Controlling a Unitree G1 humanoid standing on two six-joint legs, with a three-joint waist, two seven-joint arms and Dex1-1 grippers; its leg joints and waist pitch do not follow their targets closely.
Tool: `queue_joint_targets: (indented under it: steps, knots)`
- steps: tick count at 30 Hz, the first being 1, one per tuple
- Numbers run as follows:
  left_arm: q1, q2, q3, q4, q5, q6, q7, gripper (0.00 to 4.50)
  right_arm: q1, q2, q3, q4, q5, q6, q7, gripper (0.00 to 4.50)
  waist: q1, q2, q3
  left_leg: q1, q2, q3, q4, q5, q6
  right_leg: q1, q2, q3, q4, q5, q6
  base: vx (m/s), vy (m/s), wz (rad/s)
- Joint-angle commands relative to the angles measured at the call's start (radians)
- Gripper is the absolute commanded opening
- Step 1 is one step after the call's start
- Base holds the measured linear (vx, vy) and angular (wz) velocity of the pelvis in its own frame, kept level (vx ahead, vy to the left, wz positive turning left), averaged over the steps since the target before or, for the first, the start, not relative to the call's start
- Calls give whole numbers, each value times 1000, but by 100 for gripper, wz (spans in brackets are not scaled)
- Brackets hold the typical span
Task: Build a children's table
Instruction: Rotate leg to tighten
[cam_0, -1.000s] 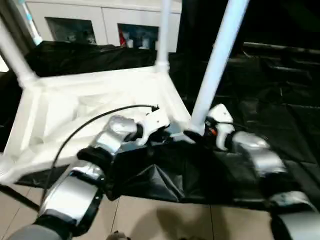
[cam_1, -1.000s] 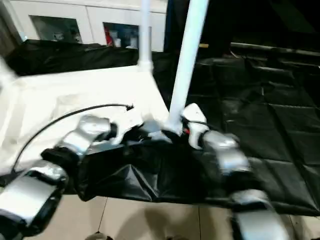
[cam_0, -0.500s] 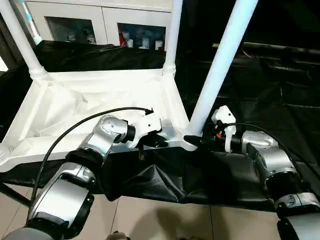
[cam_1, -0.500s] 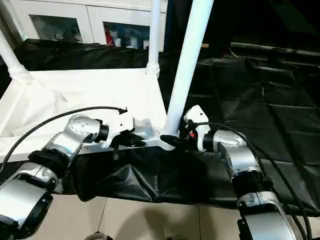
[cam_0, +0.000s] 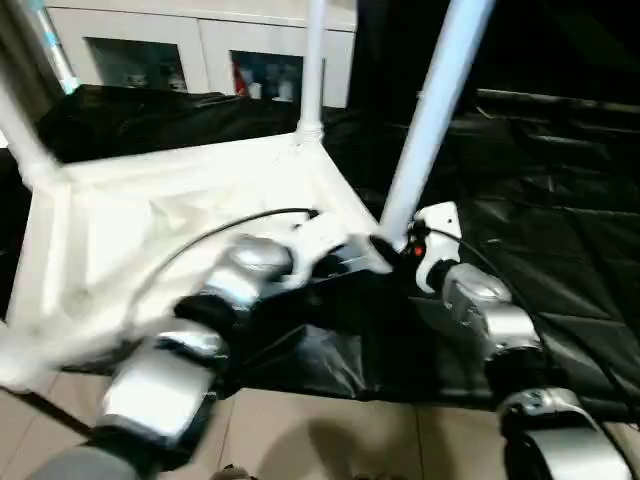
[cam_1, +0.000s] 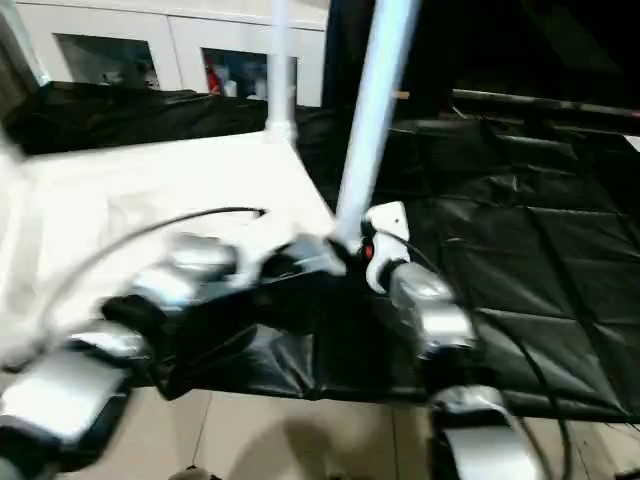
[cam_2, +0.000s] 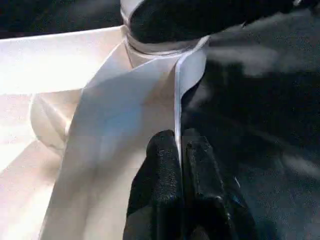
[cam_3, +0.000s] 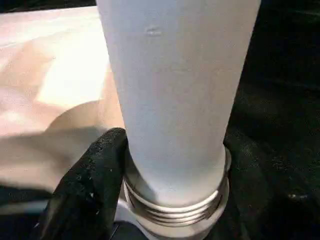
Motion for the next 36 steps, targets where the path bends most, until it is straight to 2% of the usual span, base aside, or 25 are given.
queue_joint_targets:
  steps: [1, 3, 5, 6, 9, 10, 11, 15, 19, 22, 24, 29, 32, 33, 34, 36]
  knots:
    - [-14, -63, 8, 4, -9, 2, 59, 0, 10, 54, 26, 91, -16, 55, -72, 272, -4, -1, -52, 1, 12, 1, -63, -241, 27, 41, -55, 41, -99, -339, -151, 0, 0, 0]
    - [-14, -76, -8, 7, 2, -14, 50, 0, -13, 69, 49, 109, -55, 22, -101, 272, -5, 3, -53, -2, 12, 0, -63, -238, 26, 43, -54, 40, -96, -310, -157, 0, 0, 0]
    - [-17, -79, -8, 12, 2, -18, 48, 0, -20, 73, 53, 115, -68, 6, -103, 272, -6, 1, -54, -2, 10, 2, -62, -234, 35, 46, -54, 41, -95, -287, -161, 0, 0, 0]
    - [-16, -73, -13, 12, 6, -29, 36, 0, -21, 73, 49, 111, -62, -5, -88, 328, -5, 0, -54, -4, 10, 2, -61, -231, 39, 48, -54, 41, -94, -282, -161, 0, 0, 0]
    - [-12, -44, -21, 10, 11, -55, -1, 0, -17, 54, 73, 84, -57, -34, 17, 344, -6, 1, -54, -6, 11, 2, -61, -232, 52, 51, -54, 40, -94, -276, -166, 0, 0, 0]
    - [-12, -38, -21, 9, 12, -62, -11, 0, -17, 47, 83, 81, -62, -38, 34, 344, -6, -8, -55, -8, 11, 2, -61, -226, 55, 52, -55, 39, -93, -274, -165, 0, 0, 0]
    - [-8, -22, -23, 3, 13, -72, -34, 0, -12, 24, 100, 68, -70, -53, 73, 359, -4, -2, -55, -6, 12, 1, -61, -220, 59, 52, -57, 39, -93, -271, -168, 0, 0, 0]
    - [8, 29, -32, -16, 6, -111, -132, 0, 1, -50, 109, 36, -66, -76, 207, 359, -4, -5, -55, -11, 12, 2, -59, -202, 78, 56, -58, 39, -91, -259, -171, 0, 0, 0]
    - [38, 82, -36, -47, -18, -146, -268, 0, 22, -133, 107, -24, -27, -63, 376, 359, -5, -1, -59, -12, 15, 3, -53, -156, 103, 60, -56, 39, -77, -138, -220, 0, 0, 0]
    - [59, 125, -37, -62, -30, -170, -351, 0, 49, -213, 140, -84, -17, -74, 529, 359, -1, -1, -58, -9, 19, 5, -51, -158, 118, 59, -55, 38, -75, -106, -241, 0, 0, 0]
    - [67, 146, -36, -70, -38, -182, -391, 0, 57, -249, 155, -104, -10, -76, 597, 359, 2, -3, -58, -12, 19, 6, -50, -152, 122, 62, -54, 38, -71, -93, -245, 0, 0, 0]
    - [79, 169, -31, -89, -49, -192, -443, 0, 56, -264, 150, -122, 17, -58, 683, 359, 9, -5, -56, -9, 21, 8, -51, -175, 106, 58, -57, 37, -75, -162, -235, 0, 0, 0]
    - [83, 173, -31, -94, -51, -193, -449, 0, 56, -264, 156, -124, 14, -54, 693, 324, 12, -2, -57, -8, 23, 7, -52, -162, 98, 56, -57, 38, -72, -149, -236, 0, 0, 0]
    - [84, 175, -31, -97, -52, -192, -451, 0, 58, -261, 157, -128, 16, -49, 695, 322, 12, -7, -58, -8, 23, 7, -51, -155, 98, 57, -56, 38, -70, -130, -239, 0, 0, 0]
    - [86, 176, -31, -99, -53, -192, -452, 0, 60, -259, 159, -132, 19, -45, 697, 322, 13, -5, -59, -8, 23, 7, -51, -152, 98, 57, -57, 38, -68, -123, -242, 0, 0, 0]
    - [91, 180, -28, -107, -57, -194, -462, 0, 73, -258, 168, -151, 29, -33, 718, 288, 13, -5, -58, -10, 22, 7, -51, -143, 101, 58, -57, 38, -68, -111, -241, 0, 0, 0]
